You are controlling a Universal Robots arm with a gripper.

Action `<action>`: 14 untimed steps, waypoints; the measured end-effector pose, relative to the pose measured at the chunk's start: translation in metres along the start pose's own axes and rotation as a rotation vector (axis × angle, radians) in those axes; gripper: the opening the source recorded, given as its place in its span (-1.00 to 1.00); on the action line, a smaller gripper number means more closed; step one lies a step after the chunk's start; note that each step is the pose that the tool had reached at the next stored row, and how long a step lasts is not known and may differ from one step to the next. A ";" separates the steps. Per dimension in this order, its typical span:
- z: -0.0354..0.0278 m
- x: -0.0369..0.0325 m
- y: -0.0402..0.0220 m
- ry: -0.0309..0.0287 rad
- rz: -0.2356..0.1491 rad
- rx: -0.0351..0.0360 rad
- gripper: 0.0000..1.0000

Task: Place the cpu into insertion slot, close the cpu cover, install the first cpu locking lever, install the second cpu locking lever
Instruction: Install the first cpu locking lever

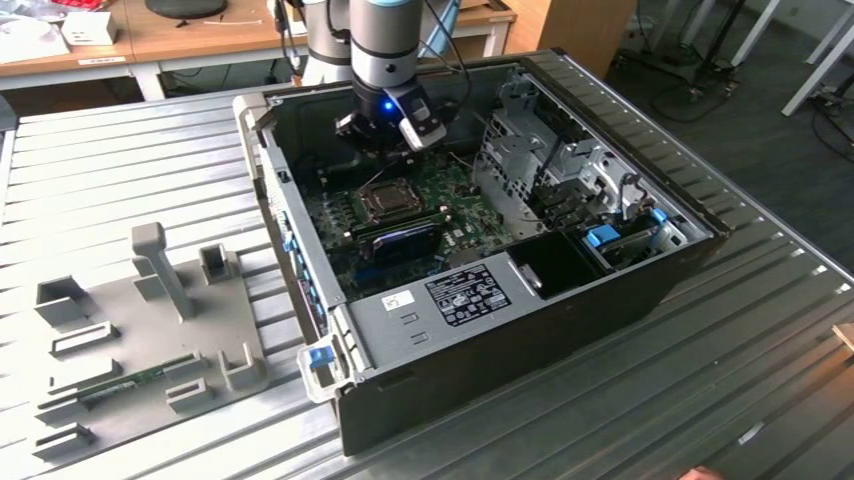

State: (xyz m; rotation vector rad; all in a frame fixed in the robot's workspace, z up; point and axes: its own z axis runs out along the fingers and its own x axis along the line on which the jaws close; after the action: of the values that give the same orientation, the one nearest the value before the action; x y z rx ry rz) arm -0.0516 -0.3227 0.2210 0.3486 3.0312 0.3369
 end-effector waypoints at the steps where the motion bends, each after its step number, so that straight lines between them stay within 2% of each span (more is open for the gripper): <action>1: 0.0001 0.0000 0.0000 -0.0016 0.000 -0.0037 -0.80; 4: 0.0008 0.0001 -0.0002 -0.0076 -0.001 -0.0127 -0.80; 6: 0.0019 0.0002 -0.0005 -0.0110 -0.002 -0.0152 -0.80; 14: 0.0036 0.0024 -0.0024 -0.0130 -0.002 -0.0161 -0.80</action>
State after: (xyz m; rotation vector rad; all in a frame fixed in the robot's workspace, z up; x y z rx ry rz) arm -0.0542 -0.3236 0.2168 0.3449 3.0142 0.3573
